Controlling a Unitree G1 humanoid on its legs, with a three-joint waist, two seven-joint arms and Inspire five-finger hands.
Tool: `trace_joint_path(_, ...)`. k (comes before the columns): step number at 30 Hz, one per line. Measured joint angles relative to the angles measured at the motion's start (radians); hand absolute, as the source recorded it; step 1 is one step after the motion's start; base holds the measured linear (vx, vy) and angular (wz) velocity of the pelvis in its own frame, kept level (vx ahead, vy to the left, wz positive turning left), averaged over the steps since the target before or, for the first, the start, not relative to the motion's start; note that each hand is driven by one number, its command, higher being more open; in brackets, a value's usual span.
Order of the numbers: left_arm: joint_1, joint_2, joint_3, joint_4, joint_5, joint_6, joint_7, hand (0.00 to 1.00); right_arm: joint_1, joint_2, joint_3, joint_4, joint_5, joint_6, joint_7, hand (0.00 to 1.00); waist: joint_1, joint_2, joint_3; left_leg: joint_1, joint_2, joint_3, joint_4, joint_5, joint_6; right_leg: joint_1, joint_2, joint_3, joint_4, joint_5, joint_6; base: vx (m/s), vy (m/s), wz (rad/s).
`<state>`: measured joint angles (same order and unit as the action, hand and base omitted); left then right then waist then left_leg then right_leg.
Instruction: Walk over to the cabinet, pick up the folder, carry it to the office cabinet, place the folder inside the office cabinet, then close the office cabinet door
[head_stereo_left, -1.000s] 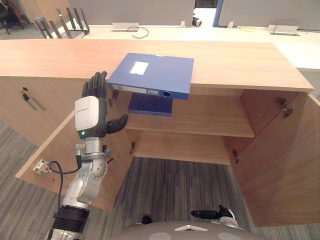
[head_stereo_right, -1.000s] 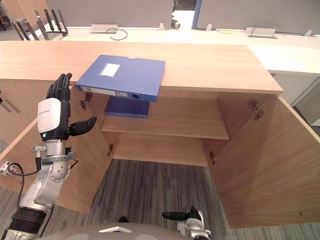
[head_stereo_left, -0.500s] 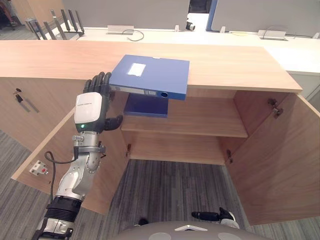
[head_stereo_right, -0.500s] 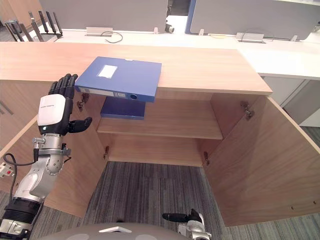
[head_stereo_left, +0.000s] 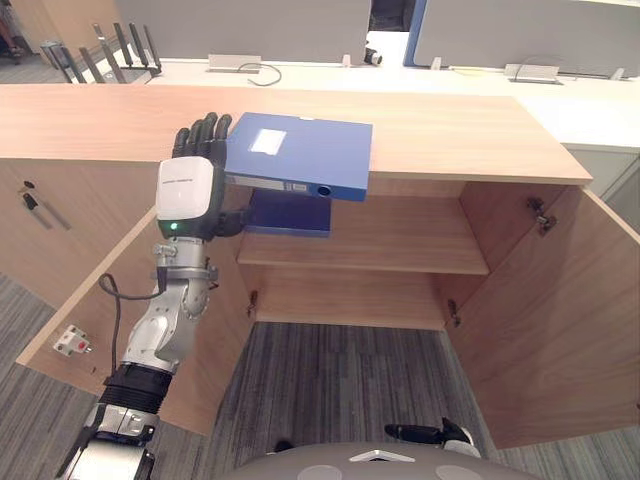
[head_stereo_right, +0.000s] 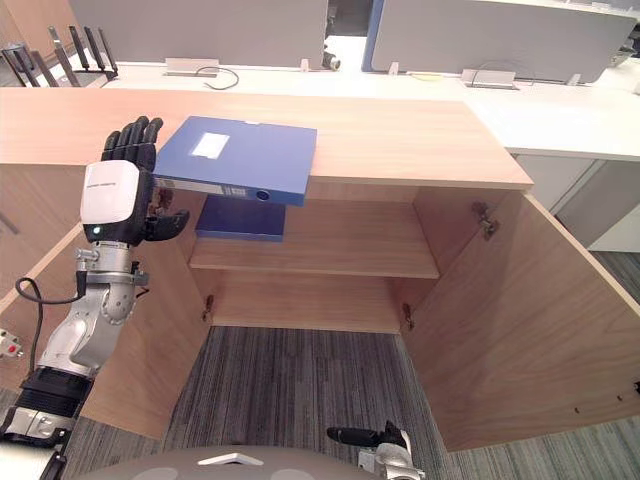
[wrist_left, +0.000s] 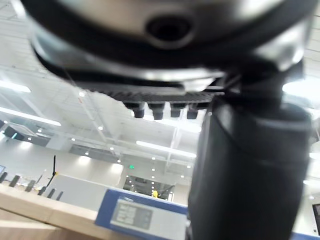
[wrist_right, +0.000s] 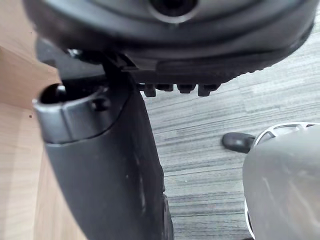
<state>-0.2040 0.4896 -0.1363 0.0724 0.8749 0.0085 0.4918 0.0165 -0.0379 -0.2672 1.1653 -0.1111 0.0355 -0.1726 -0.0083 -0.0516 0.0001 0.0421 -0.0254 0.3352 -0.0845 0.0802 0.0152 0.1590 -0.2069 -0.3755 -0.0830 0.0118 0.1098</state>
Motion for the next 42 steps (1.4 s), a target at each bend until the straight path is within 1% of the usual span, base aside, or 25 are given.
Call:
trace_joint_path(6,-0.054,0.009,-0.065,0.050,0.001,-0.004,-0.004,1.00,-0.004,0.001,-0.002,-0.003,0.001,0.000,0.000,1.00,-0.022,0.002,-0.001,0.000,0.000,0.001,0.000,0.000,0.000,-0.001,0.000,0.001,0.000,0.001,0.002,0.00,0.000,0.00)
trace_joint_path(8,-0.085,0.030,-0.104,0.071,0.002,-0.005,-0.013,1.00,-0.002,0.001,-0.015,-0.003,0.001,0.000,0.000,1.00,-0.026,0.002,-0.001,0.000,0.000,0.002,0.000,0.000,0.000,-0.002,0.000,0.002,0.000,0.002,0.002,0.00,0.000,0.00)
trace_joint_path(12,-0.123,0.041,-0.148,0.093,0.003,-0.011,-0.034,1.00,0.002,0.001,-0.038,-0.003,0.001,0.001,-0.001,1.00,-0.034,0.002,-0.001,0.000,0.001,0.005,0.000,0.000,-0.001,-0.003,0.000,0.006,0.000,0.009,0.005,0.00,0.000,0.00)
trace_joint_path(16,-0.168,0.069,-0.205,0.141,0.005,-0.017,-0.057,1.00,0.003,0.000,-0.045,-0.005,0.001,0.000,-0.001,1.00,-0.052,0.003,-0.002,0.000,0.002,0.014,0.000,-0.001,-0.001,-0.008,0.000,0.014,0.000,0.013,0.003,0.00,0.000,-0.06)
trace_joint_path(18,-0.191,0.071,-0.219,0.168,0.039,-0.026,-0.068,1.00,0.005,0.000,-0.048,-0.005,0.002,0.000,-0.001,1.00,-0.054,0.004,-0.002,0.000,0.002,0.019,0.000,-0.001,-0.001,-0.013,0.000,0.022,-0.001,0.016,0.003,-0.01,0.006,-0.12)
trace_joint_path(22,-0.202,0.072,-0.244,0.181,0.040,-0.029,-0.079,1.00,0.012,0.000,-0.062,-0.004,0.008,0.000,-0.003,1.00,-0.080,0.004,-0.002,0.001,0.003,0.027,0.000,-0.001,-0.002,-0.017,-0.001,0.029,-0.001,0.020,0.003,-0.03,0.015,-0.07)
trace_joint_path(26,-0.242,0.072,-0.278,0.234,0.044,-0.031,-0.087,1.00,0.024,0.000,-0.079,-0.004,0.010,0.000,-0.003,1.00,-0.081,0.004,-0.002,0.002,0.005,0.045,0.000,-0.006,-0.008,-0.030,-0.001,0.051,-0.001,0.026,0.001,-0.05,0.021,-0.15)
trace_joint_path(27,-0.280,0.072,-0.296,0.291,0.044,-0.030,-0.097,1.00,0.038,0.001,-0.088,-0.004,0.018,0.000,-0.003,1.00,-0.101,0.004,-0.002,0.002,0.004,0.049,0.000,-0.006,-0.009,-0.035,-0.003,0.058,-0.001,0.031,0.004,-0.06,0.029,-0.18)
trace_joint_path(28,-0.280,0.072,-0.297,0.299,0.044,-0.030,-0.101,1.00,0.038,0.002,-0.092,-0.004,0.018,0.000,-0.003,1.00,-0.106,0.004,-0.002,0.002,0.004,0.049,0.000,-0.006,-0.009,-0.035,-0.003,0.059,-0.001,0.031,0.004,-0.06,0.025,-0.13)
trace_joint_path(30,-0.290,0.072,-0.313,0.324,0.046,-0.031,-0.106,1.00,0.040,0.003,-0.096,-0.004,0.018,0.000,-0.003,1.00,-0.107,0.004,-0.002,0.002,0.004,0.049,0.000,-0.006,-0.009,-0.037,-0.003,0.063,-0.001,0.032,0.005,-0.02,0.002,-0.04)
trace_joint_path(31,-0.302,0.072,-0.325,0.342,0.048,-0.033,-0.110,0.00,0.043,0.002,-0.096,-0.004,0.018,0.000,-0.003,1.00,-0.107,0.004,-0.002,0.002,0.004,0.049,0.000,-0.006,-0.009,-0.037,-0.003,0.063,-0.001,0.032,0.005,0.00,0.000,0.00)
trace_joint_path(34,-0.347,0.072,-0.335,0.423,0.081,-0.033,-0.111,0.00,0.047,0.004,-0.109,-0.004,0.019,-0.001,-0.003,1.00,-0.110,0.004,-0.002,0.002,0.005,0.052,0.000,-0.007,-0.009,-0.039,-0.003,0.066,-0.001,0.034,0.004,-0.01,0.003,-0.02)
trace_joint_path(35,-0.369,0.072,-0.335,0.460,0.081,-0.024,-0.108,0.00,0.047,0.005,-0.116,-0.004,0.019,-0.001,-0.003,1.00,-0.112,0.004,-0.002,0.002,0.005,0.055,0.000,-0.007,-0.010,-0.041,-0.003,0.071,-0.001,0.036,0.006,-0.03,0.007,-0.08)
trace_joint_path(39,-0.417,0.072,-0.315,0.492,0.081,0.015,-0.061,0.00,0.048,0.005,-0.116,-0.004,0.019,-0.002,-0.004,1.00,-0.121,0.004,-0.002,0.002,0.005,0.067,0.000,-0.008,-0.011,-0.048,-0.003,0.081,-0.001,0.041,0.001,-0.04,0.013,-0.09)
trace_joint_path(42,-0.436,0.071,-0.291,0.521,0.081,0.039,-0.028,0.00,0.046,0.008,-0.116,-0.004,0.020,-0.002,-0.005,1.00,-0.136,0.003,-0.002,0.005,0.007,0.074,0.000,-0.010,-0.014,-0.050,-0.003,0.089,-0.001,0.042,0.000,-0.04,0.010,-0.07)
